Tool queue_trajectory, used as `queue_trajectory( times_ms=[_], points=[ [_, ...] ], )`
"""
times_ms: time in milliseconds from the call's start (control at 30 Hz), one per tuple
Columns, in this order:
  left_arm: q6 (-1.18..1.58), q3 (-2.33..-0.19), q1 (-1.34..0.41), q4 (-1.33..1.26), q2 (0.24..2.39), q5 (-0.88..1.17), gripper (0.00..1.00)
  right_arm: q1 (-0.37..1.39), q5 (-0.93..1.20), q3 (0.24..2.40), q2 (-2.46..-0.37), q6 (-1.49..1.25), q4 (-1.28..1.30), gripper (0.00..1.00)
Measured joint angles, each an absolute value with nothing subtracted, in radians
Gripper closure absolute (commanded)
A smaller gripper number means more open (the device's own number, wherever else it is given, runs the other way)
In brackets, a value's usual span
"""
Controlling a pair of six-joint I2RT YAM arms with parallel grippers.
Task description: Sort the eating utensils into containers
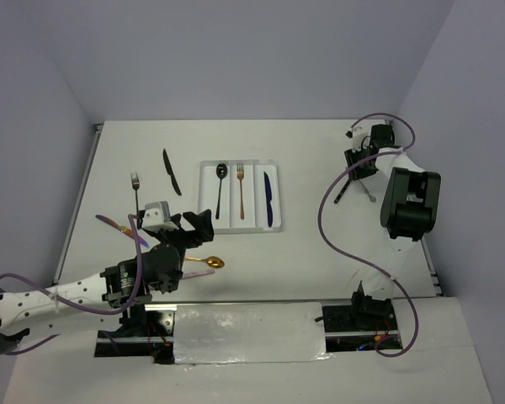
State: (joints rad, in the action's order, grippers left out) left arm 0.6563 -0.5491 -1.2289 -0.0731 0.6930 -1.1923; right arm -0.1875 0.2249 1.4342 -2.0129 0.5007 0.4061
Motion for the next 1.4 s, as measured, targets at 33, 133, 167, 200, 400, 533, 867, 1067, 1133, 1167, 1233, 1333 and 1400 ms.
queue_trajectory(
  times_ms=[33,133,167,200,400,533,867,1067,1133,1167,1233,1333,1400],
  points=[
    [0.656,-0.549,-1.229,-0.073,0.691,-1.192,0.04,-0.187,0.223,1.434,-2.013,0.504,0.411,0.59],
    [0.656,-0.549,-1.229,-0.073,0.683,-1.192,0.04,-0.187,0.218,1.435,-2.013,0.511,0.420,0.59],
    [0.656,-0.549,-1.229,-0.073,0.682,-1.192,0.04,-0.187,0.217,1.434,-2.013,0.513,0.425,0.59],
    [0.656,-0.549,-1.229,-0.073,0.680,-1.192,0.04,-0.187,0.217,1.434,-2.013,0.515,0.429,0.59],
    [0.656,-0.549,-1.229,-0.073,0.675,-1.191,0.04,-0.197,0.221,1.434,-2.013,0.510,0.430,0.60],
    [0.657,-0.549,-1.229,-0.074,0.675,-1.191,0.04,-0.225,0.230,1.434,-2.013,0.495,0.427,0.61],
    [0.657,-0.549,-1.229,-0.073,0.667,-1.180,0.04,-0.249,0.226,1.435,-2.014,0.483,0.431,0.61],
    [0.657,-0.549,-1.229,-0.074,0.657,-1.179,0.04,-0.249,0.227,1.440,-2.027,0.480,0.448,0.62],
    [0.657,-0.549,-1.229,-0.073,0.657,-1.179,0.04,-0.247,0.222,1.459,-2.040,0.478,0.468,0.62],
    [0.658,-0.549,-1.229,-0.073,0.657,-1.179,0.04,-0.247,0.221,1.470,-2.048,0.477,0.476,0.62],
    [0.658,-0.549,-1.229,-0.073,0.657,-1.178,0.04,-0.245,0.221,1.483,-2.056,0.477,0.486,0.62],
    [0.658,-0.549,-1.229,-0.073,0.657,-1.177,0.04,-0.244,0.211,1.487,-2.056,0.477,0.506,0.62],
    [0.658,-0.549,-1.229,-0.073,0.656,-1.177,0.04,-0.241,0.198,1.496,-2.060,0.476,0.524,0.62]
  ],
)
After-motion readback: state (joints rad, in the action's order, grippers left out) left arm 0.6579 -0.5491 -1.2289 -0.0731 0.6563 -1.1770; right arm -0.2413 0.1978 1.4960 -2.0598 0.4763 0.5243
